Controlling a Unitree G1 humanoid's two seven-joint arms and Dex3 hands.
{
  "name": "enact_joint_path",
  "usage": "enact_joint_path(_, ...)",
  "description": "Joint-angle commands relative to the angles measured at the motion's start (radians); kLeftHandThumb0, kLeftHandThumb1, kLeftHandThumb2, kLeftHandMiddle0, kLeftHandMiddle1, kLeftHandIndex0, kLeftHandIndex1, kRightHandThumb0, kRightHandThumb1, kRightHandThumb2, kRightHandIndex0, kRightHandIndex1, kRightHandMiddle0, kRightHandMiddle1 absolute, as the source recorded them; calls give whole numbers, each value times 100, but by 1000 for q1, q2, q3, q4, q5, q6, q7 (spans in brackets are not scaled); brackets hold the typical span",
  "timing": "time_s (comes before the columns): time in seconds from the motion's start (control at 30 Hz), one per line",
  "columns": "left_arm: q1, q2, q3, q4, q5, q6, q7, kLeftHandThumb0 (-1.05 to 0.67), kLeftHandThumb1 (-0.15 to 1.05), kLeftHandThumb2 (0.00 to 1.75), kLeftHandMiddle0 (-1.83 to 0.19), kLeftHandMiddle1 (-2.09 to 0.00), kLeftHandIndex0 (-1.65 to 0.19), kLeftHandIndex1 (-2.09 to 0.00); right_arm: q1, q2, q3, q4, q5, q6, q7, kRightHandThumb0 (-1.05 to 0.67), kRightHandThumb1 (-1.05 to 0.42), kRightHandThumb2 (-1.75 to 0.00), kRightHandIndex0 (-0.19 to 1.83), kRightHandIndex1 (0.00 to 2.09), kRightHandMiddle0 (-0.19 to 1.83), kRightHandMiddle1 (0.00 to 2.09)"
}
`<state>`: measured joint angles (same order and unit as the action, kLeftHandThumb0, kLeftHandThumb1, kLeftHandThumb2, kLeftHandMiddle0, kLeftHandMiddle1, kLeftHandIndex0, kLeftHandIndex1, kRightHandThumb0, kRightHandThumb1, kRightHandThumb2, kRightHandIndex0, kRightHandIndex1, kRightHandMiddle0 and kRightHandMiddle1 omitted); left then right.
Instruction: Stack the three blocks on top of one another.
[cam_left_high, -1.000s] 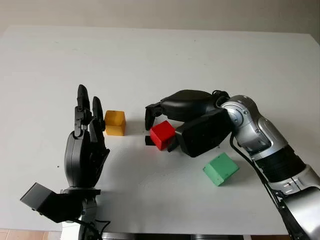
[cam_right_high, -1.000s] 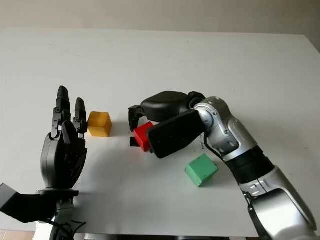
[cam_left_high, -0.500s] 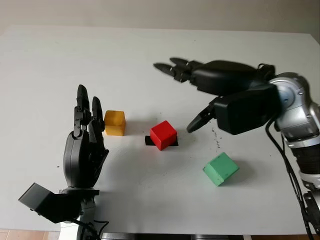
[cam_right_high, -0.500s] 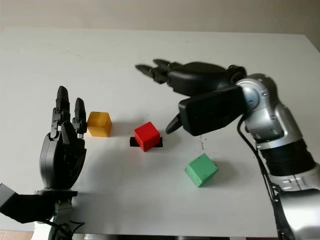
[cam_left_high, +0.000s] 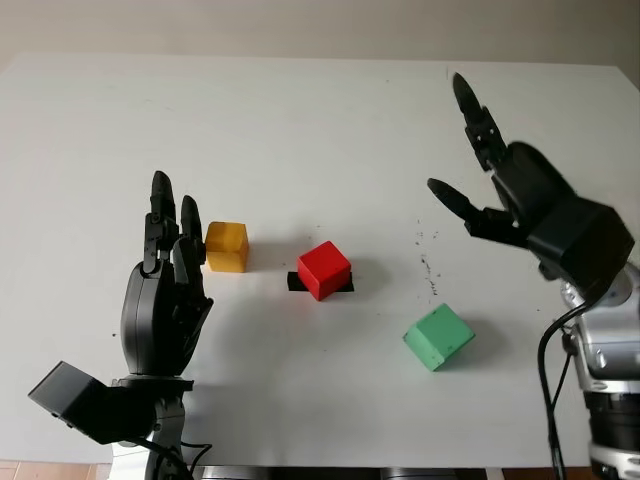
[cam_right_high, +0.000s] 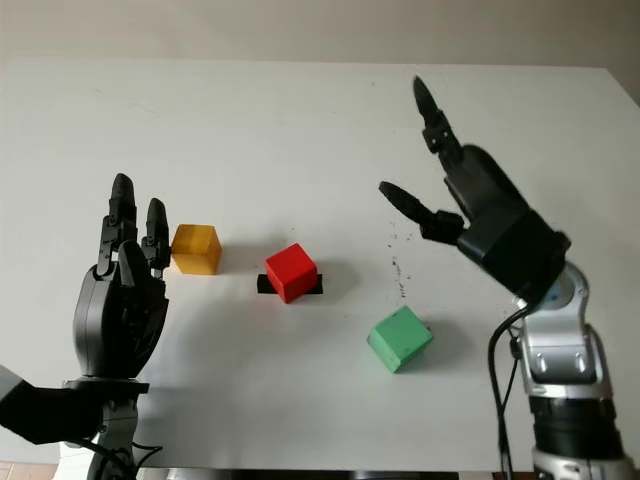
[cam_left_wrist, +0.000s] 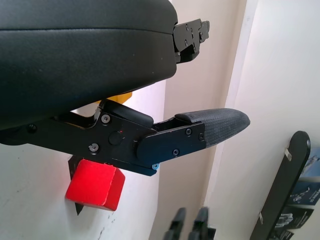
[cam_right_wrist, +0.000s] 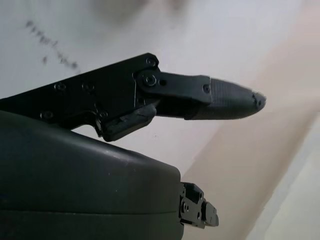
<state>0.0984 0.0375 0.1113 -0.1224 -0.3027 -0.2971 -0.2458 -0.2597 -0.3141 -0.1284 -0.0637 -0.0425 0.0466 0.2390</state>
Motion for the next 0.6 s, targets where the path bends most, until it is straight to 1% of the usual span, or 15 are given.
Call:
enact_joint_path(0.0,3,7,9,-11,-1,1,1,-71,105,62,19,0,19,0,32,59,-9,-23,39,-7,-35,-73,-105,-69,-19,0,-19,0)
enact_joint_path(0.1,-7,14,18,13,-2,-19,-15,-71,105,62,19,0,19,0,56,111,-6,-11,76,-32,-65,-73,-105,-72,-19,0,-19,0)
enact_joint_path(0.17,-14,23,26,35,-5,-36,-35,-71,105,63,19,0,19,0,62,131,-5,-1,92,-40,-76,-71,-105,-73,-19,0,-19,0)
enact_joint_path(0.3,-26,33,38,67,-15,-60,-65,-71,105,63,19,0,19,0,76,148,-2,-11,101,-7,-99,-72,-105,-75,-19,0,-19,0)
enact_joint_path(0.4,-27,33,40,66,-14,-63,-65,-70,105,65,19,0,19,0,87,158,-3,-20,121,7,-105,-74,-105,-75,-19,0,-19,0)
enact_joint_path(0.57,-35,62,51,59,-8,-46,-70,-72,105,64,19,0,19,0,114,174,3,-51,132,30,-125,-75,-105,-73,-19,0,-19,0)
